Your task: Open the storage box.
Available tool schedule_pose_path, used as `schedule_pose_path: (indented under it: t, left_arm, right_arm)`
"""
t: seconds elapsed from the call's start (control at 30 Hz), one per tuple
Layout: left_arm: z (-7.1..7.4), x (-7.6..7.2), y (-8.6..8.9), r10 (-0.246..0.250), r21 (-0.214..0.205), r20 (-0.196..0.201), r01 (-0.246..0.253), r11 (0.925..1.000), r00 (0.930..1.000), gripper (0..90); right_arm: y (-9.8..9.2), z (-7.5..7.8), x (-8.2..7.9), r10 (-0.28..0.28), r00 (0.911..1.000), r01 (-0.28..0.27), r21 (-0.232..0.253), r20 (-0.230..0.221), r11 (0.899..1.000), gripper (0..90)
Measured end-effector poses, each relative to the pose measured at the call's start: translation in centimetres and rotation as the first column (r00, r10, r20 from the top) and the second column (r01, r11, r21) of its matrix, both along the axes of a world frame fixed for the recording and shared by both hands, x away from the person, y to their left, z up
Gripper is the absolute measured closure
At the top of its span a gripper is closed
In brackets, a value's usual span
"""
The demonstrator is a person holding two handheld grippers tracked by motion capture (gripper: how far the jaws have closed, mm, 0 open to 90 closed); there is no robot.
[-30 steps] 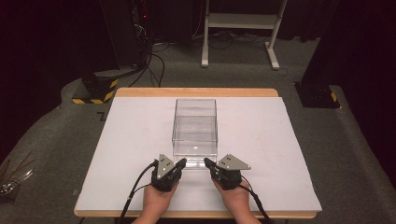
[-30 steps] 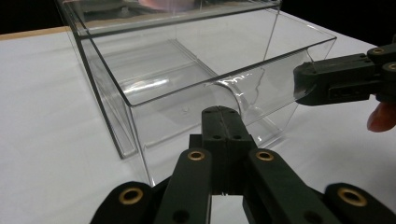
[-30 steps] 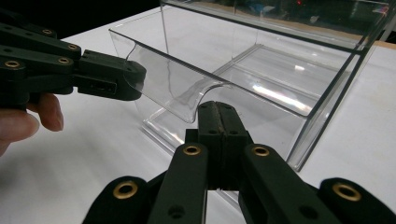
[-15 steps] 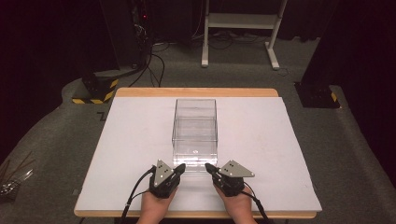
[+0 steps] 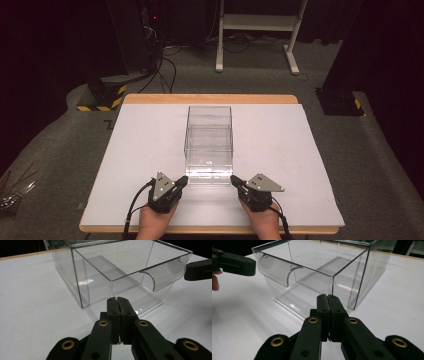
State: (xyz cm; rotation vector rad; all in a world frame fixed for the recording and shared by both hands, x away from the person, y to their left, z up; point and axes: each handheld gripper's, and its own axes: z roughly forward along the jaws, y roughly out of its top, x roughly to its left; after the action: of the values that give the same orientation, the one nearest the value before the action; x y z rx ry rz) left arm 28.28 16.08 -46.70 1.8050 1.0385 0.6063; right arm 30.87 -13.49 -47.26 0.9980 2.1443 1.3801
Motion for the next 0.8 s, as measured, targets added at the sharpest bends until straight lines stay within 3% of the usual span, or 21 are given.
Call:
schedule_pose_path:
  t: [0.27,0.47,0.5,0.57,0.73,0.8]
  left_arm:
    - [-0.2,0.7,1.6,0.055,-0.008,-0.006,-0.055,0.9985,0.9985,87.7]
    - [-1.0,2.6,2.3,0.11,-0.018,-0.032,-0.111,0.9937,0.9934,83.2]
    - [-1.0,2.6,2.3,0.11,-0.018,-0.032,-0.111,0.9937,0.9934,80.1]
    - [-1.5,4.1,2.0,0.136,-0.015,-0.048,-0.136,0.9905,0.9896,75.6]
    - [-1.6,6.2,1.5,0.177,-0.007,-0.074,-0.178,0.9841,0.9815,62.2]
    - [-1.6,6.6,1.2,0.175,-0.02,-0.073,-0.177,0.9841,0.9819,59.1]
  right_arm:
    - [-0.4,0.2,0.0,-0.007,1.0,0.007,-0.003,-0.002,1.0,88.0]
    - [-1.0,0.3,0.5,-0.053,0.9986,0.053,-0.008,0.003,0.999,84.8]
    - [-1.0,0.3,0.7,-0.061,0.9981,0.061,-0.011,0.007,0.998,82.5]
    - [-0.9,0.5,1.4,-0.093,0.9957,0.093,-0.01,0.006,0.996,74.3]
    - [0.0,0.6,4.3,-0.177,0.9842,0.176,-0.063,-0.01,0.982,59.3]
    - [0.1,0.5,5.2,-0.2,0.9797,0.199,-0.068,-0.013,0.978,55.4]
